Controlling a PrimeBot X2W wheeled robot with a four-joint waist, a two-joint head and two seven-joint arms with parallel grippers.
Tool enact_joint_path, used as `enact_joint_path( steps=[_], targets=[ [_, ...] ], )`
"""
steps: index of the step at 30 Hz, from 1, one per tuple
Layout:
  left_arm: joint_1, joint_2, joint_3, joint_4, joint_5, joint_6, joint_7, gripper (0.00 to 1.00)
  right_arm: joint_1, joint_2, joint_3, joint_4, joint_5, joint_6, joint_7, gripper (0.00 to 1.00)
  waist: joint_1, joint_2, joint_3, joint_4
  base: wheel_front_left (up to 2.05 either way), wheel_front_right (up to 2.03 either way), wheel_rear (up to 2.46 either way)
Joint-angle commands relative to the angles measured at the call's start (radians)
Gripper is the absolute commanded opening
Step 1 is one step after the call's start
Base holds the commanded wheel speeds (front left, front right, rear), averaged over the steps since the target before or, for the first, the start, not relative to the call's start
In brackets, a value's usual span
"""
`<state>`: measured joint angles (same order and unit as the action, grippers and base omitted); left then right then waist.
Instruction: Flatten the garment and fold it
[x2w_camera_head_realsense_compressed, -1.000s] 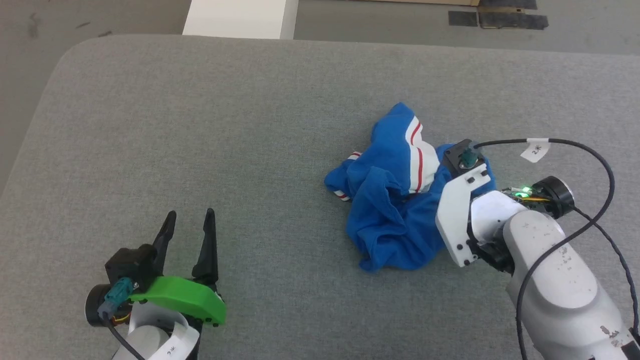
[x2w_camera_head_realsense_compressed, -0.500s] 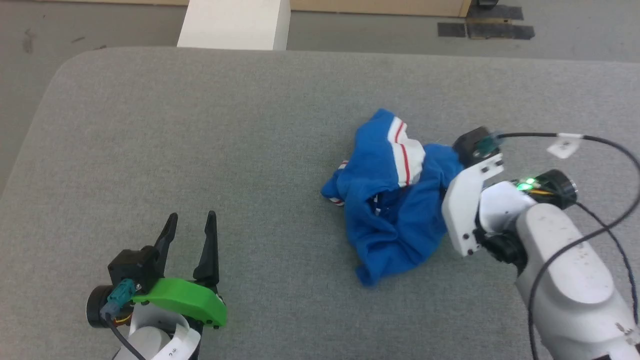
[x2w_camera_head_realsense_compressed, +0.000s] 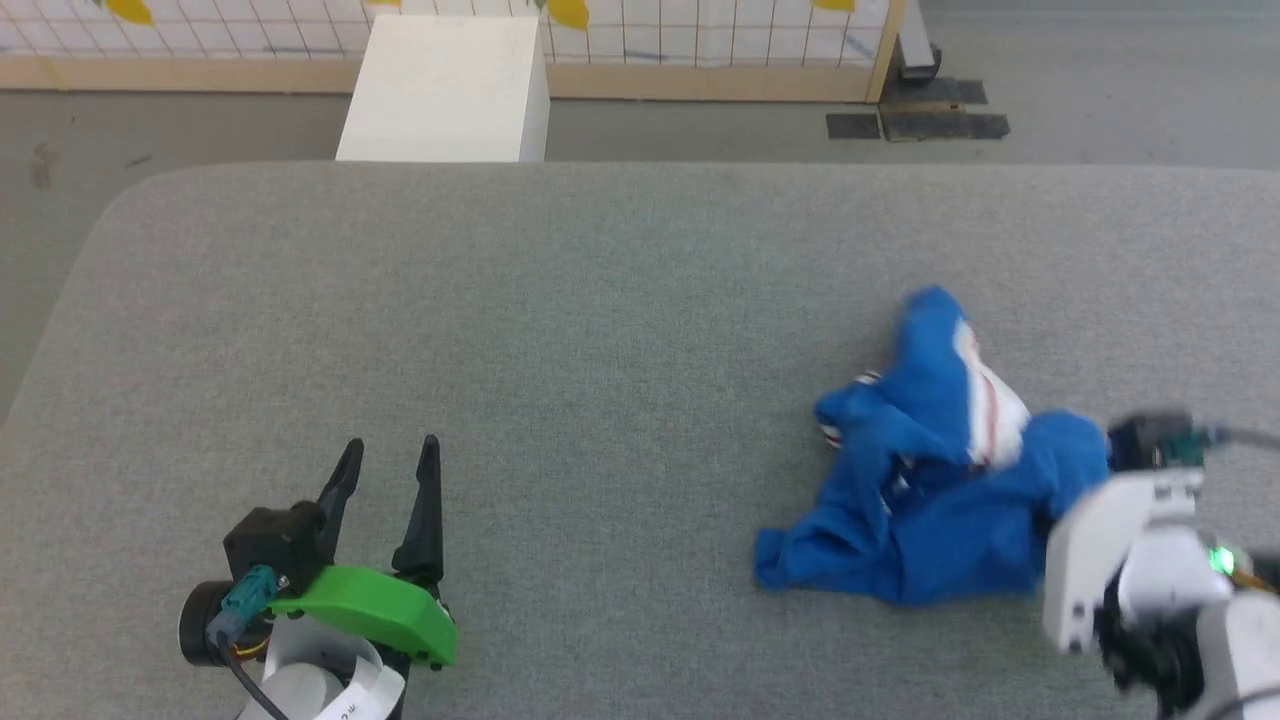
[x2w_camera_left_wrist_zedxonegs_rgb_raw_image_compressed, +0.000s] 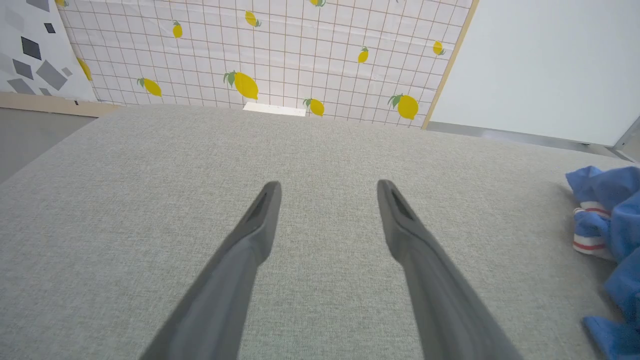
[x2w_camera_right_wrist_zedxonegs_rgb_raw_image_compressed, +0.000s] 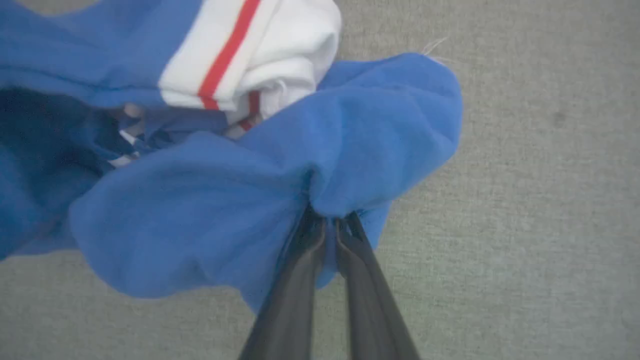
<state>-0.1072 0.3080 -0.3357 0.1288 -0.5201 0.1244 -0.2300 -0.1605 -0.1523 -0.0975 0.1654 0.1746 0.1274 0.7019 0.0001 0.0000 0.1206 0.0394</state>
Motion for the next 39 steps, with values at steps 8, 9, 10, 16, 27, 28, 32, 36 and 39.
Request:
enact_joint_path(
  steps=[8, 9, 10, 16, 27, 28, 32, 36, 39],
  targets=[
    [0.016, 0.002, -0.002, 0.001, -0.011, -0.001, 0.007, 1.0, 0.102, 0.075, -0.051, -0.071, 0.004, 0.003, -0.01, 1.0, -0.0001, 0.0, -0.018, -0.008, 0.0, 0.0, 0.0],
    [0.017, 0.002, -0.003, 0.002, -0.013, -0.002, 0.007, 1.0, 0.099, 0.081, -0.059, -0.081, 0.014, 0.003, -0.028, 1.0, -0.0001, 0.0, -0.021, -0.008, 0.0, 0.0, 0.0],
    [0.018, 0.002, -0.004, 0.002, -0.014, -0.002, 0.008, 1.0, 0.096, 0.084, -0.066, -0.089, 0.019, 0.003, -0.043, 1.0, -0.0001, 0.0, -0.024, -0.009, 0.0, 0.0, 0.0],
    [0.025, 0.002, -0.009, 0.007, -0.021, -0.005, 0.008, 1.0, 0.087, 0.099, -0.175, -0.172, 0.064, 0.003, -0.189, 1.0, -0.0001, 0.0, -0.045, -0.006, 0.0, 0.0, 0.0],
    [0.036, -0.003, -0.02, 0.003, -0.033, -0.006, 0.014, 1.0, 0.147, 0.102, -0.29, -0.162, 0.141, 0.003, -0.343, 1.0, -0.0001, 0.0, -0.06, -0.016, 0.0, 0.0, 0.0],
    [0.031, -0.005, -0.025, 0.003, -0.036, -0.01, 0.022, 1.0, 0.148, 0.102, -0.29, -0.158, 0.139, 0.003, -0.344, 1.0, -0.0001, 0.0, -0.06, -0.017, 0.0, 0.0, 0.0],
    [-0.04, -0.024, -0.074, 0.0, -0.037, -0.045, 0.083, 1.0, 0.14, 0.102, -0.285, -0.151, 0.123, 0.003, -0.341, 1.0, -0.0001, 0.0, -0.05, -0.019, 0.0, 0.0, 0.0],
    [-0.158, -0.066, -0.153, 0.015, -0.038, -0.096, 0.195, 1.0, 0.123, 0.102, -0.272, -0.146, 0.115, 0.003, -0.337, 1.0, -0.0001, 0.0, -0.039, -0.022, 0.0, 0.0, 0.0],
    [-0.25, -0.111, -0.229, 0.046, -0.044, -0.141, 0.313, 1.0, 0.112, 0.102, -0.263, -0.14, 0.114, 0.003, -0.338, 1.0, -0.0001, 0.0, -0.03, -0.029, 0.0, 0.0, 0.0]
  ],
)
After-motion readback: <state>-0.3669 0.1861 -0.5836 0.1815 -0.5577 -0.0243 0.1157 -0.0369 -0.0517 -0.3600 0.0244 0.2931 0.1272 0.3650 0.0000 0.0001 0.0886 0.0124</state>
